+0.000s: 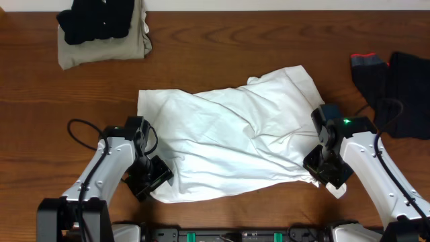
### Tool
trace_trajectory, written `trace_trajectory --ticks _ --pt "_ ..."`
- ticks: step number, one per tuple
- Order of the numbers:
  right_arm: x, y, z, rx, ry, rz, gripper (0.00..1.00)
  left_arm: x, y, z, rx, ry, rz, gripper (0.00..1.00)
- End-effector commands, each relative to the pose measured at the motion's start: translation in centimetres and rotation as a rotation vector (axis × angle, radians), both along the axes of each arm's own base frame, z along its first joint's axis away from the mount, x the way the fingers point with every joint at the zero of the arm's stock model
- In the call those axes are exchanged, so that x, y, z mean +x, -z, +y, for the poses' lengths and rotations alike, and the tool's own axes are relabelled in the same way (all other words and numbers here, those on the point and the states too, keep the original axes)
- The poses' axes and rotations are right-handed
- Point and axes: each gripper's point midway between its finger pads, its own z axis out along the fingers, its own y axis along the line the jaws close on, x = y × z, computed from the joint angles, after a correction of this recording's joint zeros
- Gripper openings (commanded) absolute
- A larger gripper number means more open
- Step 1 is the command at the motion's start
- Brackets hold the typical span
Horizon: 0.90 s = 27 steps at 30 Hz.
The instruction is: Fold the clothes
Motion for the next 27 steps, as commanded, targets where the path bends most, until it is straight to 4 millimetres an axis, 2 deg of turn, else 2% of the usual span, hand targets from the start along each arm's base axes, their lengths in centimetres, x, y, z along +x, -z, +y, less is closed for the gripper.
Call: trace_trajectory --ticks 1,4,10,14,17,23,24,27 --pt "0.6 -0.3 -0.2 -0.019 -0.001 -0.019 0.02 1.0 0.2 0.0 -0.014 0.051 -0.061 0.63" --pt "0.8 -0.2 -0.1 -0.017 -0.005 -0.026 0.02 1.9 0.7 0.7 0.031 0.059 -0.102 0.62" --pt "0.8 -0.2 -0.1 -0.016 -0.013 -0.028 0.02 0.4 2.1 1.4 0.082 0.018 -0.060 0.57" --pt "1.0 -0.2 -0.1 -0.015 -0.012 -0.033 0.03 -1.0 2.7 1.9 0.113 0.003 -0.019 0.57" --pt "1.1 -0.2 -0.1 -0.014 -0.012 -0.037 0.04 -1.2 2.8 2.0 0.119 -0.002 -0.013 0.58" --pt "1.3 -0.1 -0.1 -0.013 -0.013 -0.045 0.04 -0.8 2.9 1.7 0.106 -0.013 -0.026 0.65" --pt "1.4 -0.1 0.0 -0.011 -0.012 -0.051 0.04 -0.8 2.9 1.7 0.105 -0.023 -0.025 0.71" --pt "1.4 -0.1 0.0 -0.011 -0.012 -0.051 0.04 -0.7 3.0 1.6 0.108 -0.039 -0.026 0.74"
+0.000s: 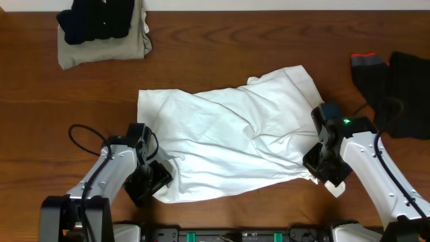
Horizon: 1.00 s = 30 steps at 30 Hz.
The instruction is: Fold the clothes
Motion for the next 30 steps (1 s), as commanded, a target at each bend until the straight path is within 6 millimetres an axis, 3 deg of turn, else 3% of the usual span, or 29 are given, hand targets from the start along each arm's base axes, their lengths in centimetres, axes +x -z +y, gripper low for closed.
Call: trace_trajectory --ticks 1,12,18,22,30 --pt "0.6 -0.3 -0.1 -0.016 -0.014 -0.016 0.04 -0.2 0.2 0.1 0.015 -0.039 0.008 0.76" --pt "0.6 -0.3 -0.1 -0.013 -0.030 -0.016 0.04 -0.4 2.7 -1.4 -0.073 -0.081 -0.058 0.77" --pt "0.6 -0.2 -0.1 -0.012 -0.029 -0.019 0.04 -0.5 2.6 -1.9 -0.102 -0.089 -0.049 0.29" --pt "0.7 -0.2 -0.1 -0.013 -0.029 -0.020 0.04 -0.8 2.5 -2.2 -0.119 -0.094 -0.035 0.07" --pt "0.5 -0.7 -1.5 -0.093 -0.044 -0.014 0.01 -3.2 1.0 -2.0 -0.104 -0.101 0.091 0.06"
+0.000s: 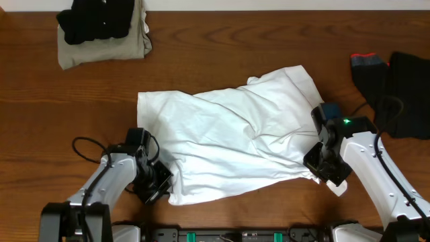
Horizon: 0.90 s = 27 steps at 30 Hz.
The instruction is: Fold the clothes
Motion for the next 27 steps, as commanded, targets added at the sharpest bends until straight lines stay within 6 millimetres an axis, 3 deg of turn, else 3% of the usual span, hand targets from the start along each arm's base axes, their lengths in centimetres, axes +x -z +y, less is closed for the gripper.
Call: trace_trajectory --ticks 1,7,12,15,23,27 --pt "0.5 -0.9 -1.0 -0.064 -0.022 -0.011 0.01 -3.2 0.0 1.1 0.059 0.031 0.135 0.06" --pt "0.9 -3.3 -1.7 -0.111 -0.032 -0.009 0.02 -6.3 -2.3 1.3 0.057 0.056 0.271 0.06" --pt "1.5 -3.9 -1.7 -0.105 -0.062 -0.027 0.05 -7.3 -3.5 1.3 0.043 0.092 0.267 0.06" --pt "2.0 -3.8 -1.5 -0.100 -0.060 -0.049 0.05 -6.6 -3.7 1.3 0.042 0.090 0.214 0.06" --pt "5.7 -3.3 0.5 0.006 -0.047 -0.197 0.06 -2.5 -5.7 1.1 0.046 0.090 0.044 0.06" --pt "7.5 -3.3 1.0 0.026 -0.045 -0.270 0.07 -1.3 -5.3 2.2 0.114 0.103 -0.008 0.06"
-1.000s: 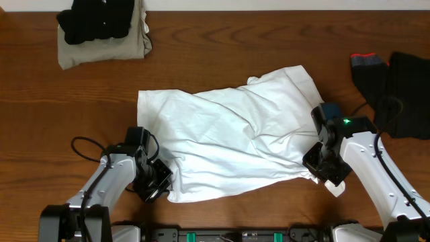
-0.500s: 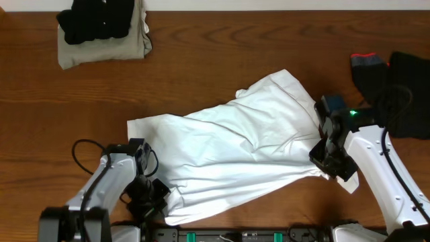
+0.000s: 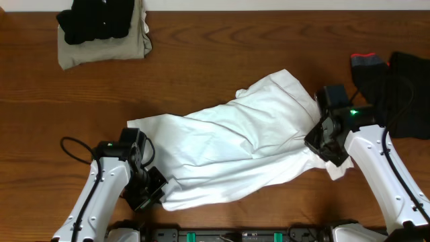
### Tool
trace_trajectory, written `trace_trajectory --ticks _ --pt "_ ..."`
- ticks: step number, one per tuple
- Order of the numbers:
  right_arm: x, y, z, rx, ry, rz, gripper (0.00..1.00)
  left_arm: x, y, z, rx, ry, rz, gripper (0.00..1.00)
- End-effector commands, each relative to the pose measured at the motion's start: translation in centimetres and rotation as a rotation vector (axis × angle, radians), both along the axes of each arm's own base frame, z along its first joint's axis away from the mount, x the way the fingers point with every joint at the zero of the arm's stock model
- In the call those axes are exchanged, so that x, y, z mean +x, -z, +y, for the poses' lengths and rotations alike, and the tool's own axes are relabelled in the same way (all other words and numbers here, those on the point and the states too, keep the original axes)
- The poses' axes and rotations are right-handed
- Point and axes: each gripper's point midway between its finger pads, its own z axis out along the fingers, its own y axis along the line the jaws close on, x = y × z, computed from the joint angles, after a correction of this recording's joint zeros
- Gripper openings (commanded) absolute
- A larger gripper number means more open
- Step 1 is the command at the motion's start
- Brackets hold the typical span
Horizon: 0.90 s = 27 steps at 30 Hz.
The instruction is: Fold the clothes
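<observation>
A crumpled white shirt point(image 3: 228, 151) lies across the middle of the table, bunched into a slanting band. My left gripper point(image 3: 156, 189) sits at its near-left corner, where the cloth's edge runs into the fingers. At the right edge my right gripper point(image 3: 321, 143) has fabric gathered against it, and a small flap point(image 3: 338, 170) hangs just past it. The overhead view hides the fingertips of both grippers under their bodies, but each appears shut on the shirt.
A folded pile, black garment point(image 3: 95, 19) on an olive one point(image 3: 101, 50), lies at the back left. Dark clothes point(image 3: 403, 91) and a red-trimmed item point(image 3: 368, 62) lie at the right edge, close to my right arm. A black cable point(image 3: 72, 149) loops beside the left arm.
My right gripper has moved away from the front edge, and the left has drawn slightly left and nearer. The shirt's far-left corner has slid toward the front, so the cloth lies narrower and more bunched.
The shirt first lay spread wide with both grippers at its near corners. Over the following two moments the left gripper edged nearer the front edge at that corner while the right stayed put. Now the whole shirt has shifted and bunched between them.
</observation>
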Motion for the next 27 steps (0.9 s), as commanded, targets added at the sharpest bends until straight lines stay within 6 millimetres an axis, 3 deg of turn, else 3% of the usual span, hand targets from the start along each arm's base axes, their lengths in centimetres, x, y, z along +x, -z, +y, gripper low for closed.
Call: trace_trajectory --ticks 1,6,9,13,19,20,26,27 --pt "1.4 -0.4 0.5 0.015 -0.014 -0.051 0.07 0.9 0.1 1.3 0.076 0.024 -0.044 0.06" --pt "4.2 -0.8 1.0 0.035 -0.015 -0.168 0.09 1.6 0.3 1.4 0.088 0.022 -0.071 0.06" --pt "6.2 -1.3 1.4 0.050 -0.036 -0.250 0.09 1.6 0.5 2.7 0.167 0.007 -0.066 0.06" --pt "7.6 -1.8 1.7 0.061 -0.042 -0.309 0.05 1.7 0.6 3.1 0.192 0.009 -0.071 0.06" --pt "8.2 -1.7 1.8 0.056 -0.069 -0.322 0.07 2.3 0.8 3.6 0.220 0.012 -0.099 0.08" --pt "8.1 -1.6 1.8 0.053 -0.080 -0.316 0.10 2.3 0.8 3.6 0.220 0.013 -0.099 0.13" --pt "7.8 -1.3 2.6 0.076 -0.189 -0.291 0.26 2.4 0.9 4.0 0.245 0.017 -0.105 0.17" --pt "7.7 -1.3 2.6 0.079 -0.202 -0.289 0.29 2.5 0.9 4.3 0.258 0.018 -0.106 0.22"
